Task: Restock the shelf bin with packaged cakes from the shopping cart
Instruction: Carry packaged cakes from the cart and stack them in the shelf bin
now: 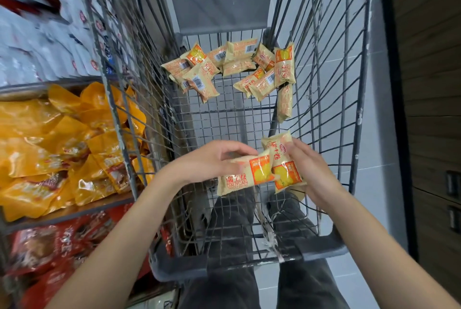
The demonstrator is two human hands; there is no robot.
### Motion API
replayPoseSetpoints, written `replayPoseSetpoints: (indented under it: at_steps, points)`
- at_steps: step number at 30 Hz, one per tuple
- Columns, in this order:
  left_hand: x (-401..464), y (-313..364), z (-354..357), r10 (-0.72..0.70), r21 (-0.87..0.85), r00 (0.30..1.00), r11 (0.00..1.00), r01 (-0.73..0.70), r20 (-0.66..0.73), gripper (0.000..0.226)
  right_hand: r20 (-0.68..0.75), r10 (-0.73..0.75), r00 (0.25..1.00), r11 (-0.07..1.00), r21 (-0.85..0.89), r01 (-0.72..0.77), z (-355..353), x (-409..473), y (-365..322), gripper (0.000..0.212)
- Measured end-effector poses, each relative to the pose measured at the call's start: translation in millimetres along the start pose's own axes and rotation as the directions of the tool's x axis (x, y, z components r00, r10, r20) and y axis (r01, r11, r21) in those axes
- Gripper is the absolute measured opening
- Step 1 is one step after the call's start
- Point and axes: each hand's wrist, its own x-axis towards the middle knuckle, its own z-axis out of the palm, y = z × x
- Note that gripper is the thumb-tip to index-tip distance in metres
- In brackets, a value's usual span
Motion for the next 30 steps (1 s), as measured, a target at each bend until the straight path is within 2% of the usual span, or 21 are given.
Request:
replayPoseSetpoints:
  at_steps: [3,5,7,9,12,15,19,23,26,28,30]
  points:
    - [5,9,-2,-0.022,-0.018,0.997,1.000,0.023,0.069,0.029,0.169,0.052,0.984,0.997,-0.068,-0.041,1,1,-6,0.031]
    - [12,12,-1,-0.017,-0.011,0.998,1.000,0.018,0.059,0.026,0.271,0.059,0.961,0.993,-0.118,-0.028,1,1,-9,0.040]
    - [18,12,-1,0.006,0.002,1.000,1.000,-0.006,-0.023,0.025,0.316,0.032,0.948,0.989,-0.147,0.016,-1,0,-10,0.045]
    - [25,8,-1,0.017,-0.020,0.987,1.000,-0.021,-0.161,0.028,0.318,0.035,0.947,0.992,-0.126,0.005,-4,0,-10,0.043]
    - [32,1,6,-0.073,-0.219,0.926,0.976,-0.011,-0.370,0.024,0.335,0.046,0.941,0.994,-0.111,-0.009,-4,-1,-10,0.037]
    - [35,-7,17,-0.052,-0.232,0.886,0.971,-0.063,-0.460,0.017,0.389,0.073,0.918,0.994,-0.100,-0.037,-3,-7,-9,0.043]
    - [37,-7,23,0.035,-0.207,0.903,0.969,-0.135,-0.428,0.011,0.504,0.116,0.856,0.992,-0.107,-0.072,-3,-9,-7,0.050]
    - [40,0,23,0.082,-0.134,0.947,0.983,-0.129,-0.312,0.012,0.596,0.142,0.790,0.990,-0.086,-0.113,-3,-10,-8,0.066]
    - [44,4,32,0.072,-0.206,0.955,0.969,-0.135,-0.287,0.008,0.578,0.159,0.801,0.982,-0.179,-0.065,0,-9,-12,0.074]
    - [47,5,35,0.024,-0.280,0.945,0.952,-0.120,-0.325,0.005,0.549,0.155,0.821,0.975,-0.221,-0.036,1,-7,-13,0.068]
    - [52,5,30,-0.026,-0.295,0.905,0.949,-0.111,-0.425,0.009,0.514,0.137,0.847,0.973,-0.231,-0.017,1,-5,-13,0.048]
